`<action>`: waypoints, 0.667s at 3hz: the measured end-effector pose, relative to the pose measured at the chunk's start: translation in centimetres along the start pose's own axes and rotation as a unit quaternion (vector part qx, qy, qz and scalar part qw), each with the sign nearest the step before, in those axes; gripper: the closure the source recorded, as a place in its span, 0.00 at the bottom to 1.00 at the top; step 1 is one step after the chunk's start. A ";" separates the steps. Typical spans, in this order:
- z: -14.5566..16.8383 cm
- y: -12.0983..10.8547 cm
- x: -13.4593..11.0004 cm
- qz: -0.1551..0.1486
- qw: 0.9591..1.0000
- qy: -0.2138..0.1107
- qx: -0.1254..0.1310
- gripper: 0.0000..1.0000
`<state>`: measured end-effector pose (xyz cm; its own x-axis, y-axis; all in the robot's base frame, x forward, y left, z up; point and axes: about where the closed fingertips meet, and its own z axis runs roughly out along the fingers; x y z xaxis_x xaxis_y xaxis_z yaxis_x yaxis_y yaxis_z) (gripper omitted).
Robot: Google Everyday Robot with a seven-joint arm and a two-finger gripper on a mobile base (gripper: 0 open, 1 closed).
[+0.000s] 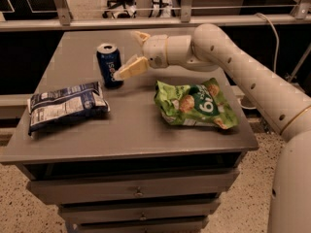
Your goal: Move pepsi can near blue chip bag
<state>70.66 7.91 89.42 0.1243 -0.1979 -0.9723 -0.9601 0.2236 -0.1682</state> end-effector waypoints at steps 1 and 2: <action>-4.0 -4.0 -0.2 -0.029 0.998 0.029 0.055 0.00; -4.5 -4.5 -0.2 -0.033 0.997 0.034 0.063 0.00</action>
Offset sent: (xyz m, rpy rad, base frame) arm 0.0279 -0.0463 0.0149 -0.0571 -0.0637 -0.1082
